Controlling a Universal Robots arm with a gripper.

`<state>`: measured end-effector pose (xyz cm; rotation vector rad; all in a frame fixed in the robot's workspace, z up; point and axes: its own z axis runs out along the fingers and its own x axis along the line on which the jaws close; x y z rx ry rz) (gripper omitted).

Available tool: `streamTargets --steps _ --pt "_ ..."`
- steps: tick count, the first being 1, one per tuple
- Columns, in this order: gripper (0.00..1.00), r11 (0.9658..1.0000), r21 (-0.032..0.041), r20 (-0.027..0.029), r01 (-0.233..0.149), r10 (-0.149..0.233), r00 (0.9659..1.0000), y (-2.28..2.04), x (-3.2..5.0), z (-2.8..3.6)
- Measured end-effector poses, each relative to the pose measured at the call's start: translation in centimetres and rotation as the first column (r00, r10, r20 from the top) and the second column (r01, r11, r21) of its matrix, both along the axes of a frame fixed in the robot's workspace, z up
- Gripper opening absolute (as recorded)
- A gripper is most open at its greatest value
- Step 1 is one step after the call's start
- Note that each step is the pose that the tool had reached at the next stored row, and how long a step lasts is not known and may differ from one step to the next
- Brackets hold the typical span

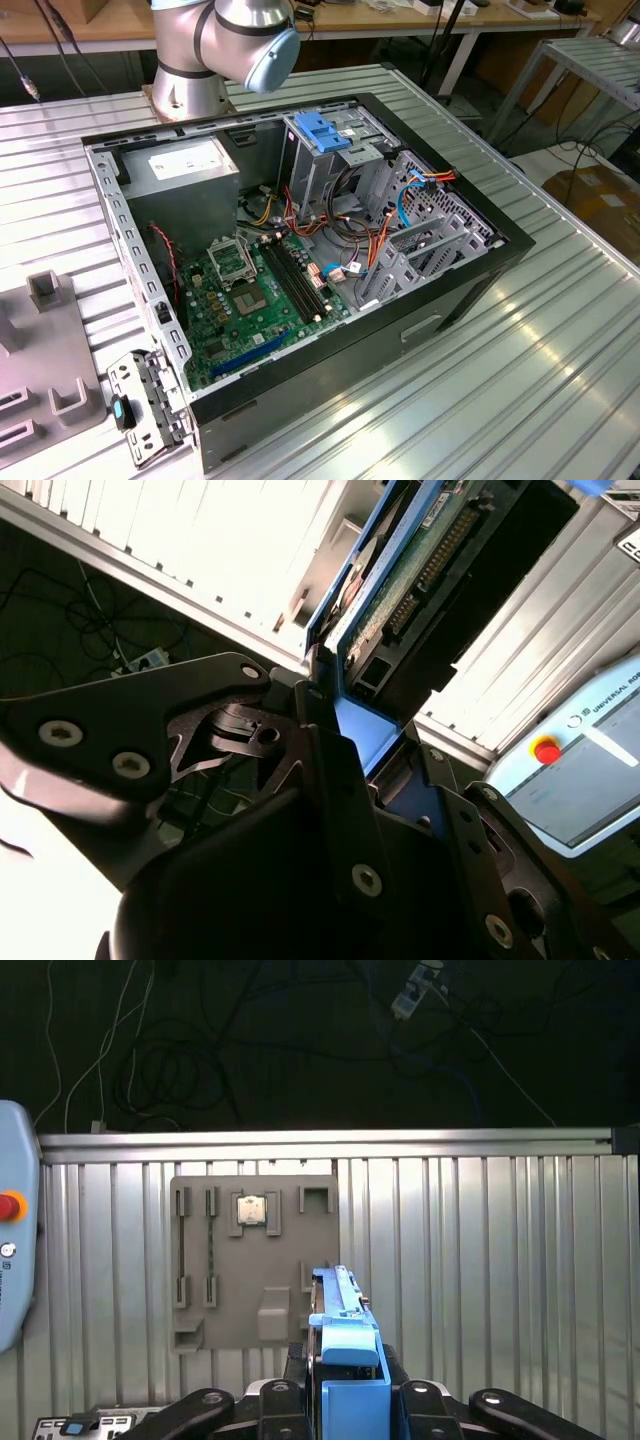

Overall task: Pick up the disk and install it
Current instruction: 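Pick up the disk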

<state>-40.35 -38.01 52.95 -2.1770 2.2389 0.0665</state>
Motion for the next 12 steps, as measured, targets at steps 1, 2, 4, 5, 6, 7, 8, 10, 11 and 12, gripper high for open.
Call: streamTargets --steps 1,2,4,5,6,7,8,10,11,12 --pt "0.37 1.0000 0.0000 0.0000 0.000 0.000 1.0000 0.00 0.07 0.00" --pt "0.37 1.0000 0.0000 0.0000 0.000 0.000 1.0000 0.00 0.13 0.00" --pt "0.37 1.0000 0.0000 0.0000 0.000 0.000 1.0000 0.00 0.24 0.00" --pt "0.37 1.0000 0.0000 0.0000 0.000 0.000 1.0000 0.00 0.29 0.00" --pt "0.37 1.0000 0.0000 0.0000 0.000 0.000 1.0000 0.00 0.35 0.00" --pt "0.37 1.0000 0.0000 0.0000 0.000 0.000 1.0000 0.00 0.41 0.00" --pt "0.37 1.0000 0.0000 0.0000 0.000 0.000 1.0000 -0.01 0.47 0.00" --pt "0.37 1.0000 0.0000 -0.0001 0.000 0.000 1.0000 -0.01 0.58 0.00" --pt "0.37 1.0000 0.0000 0.0000 0.000 0.000 1.0000 -0.01 0.67 0.00" --pt "0.37 1.0000 0.0000 0.0000 0.000 0.000 1.0000 -0.01 0.72 0.00"
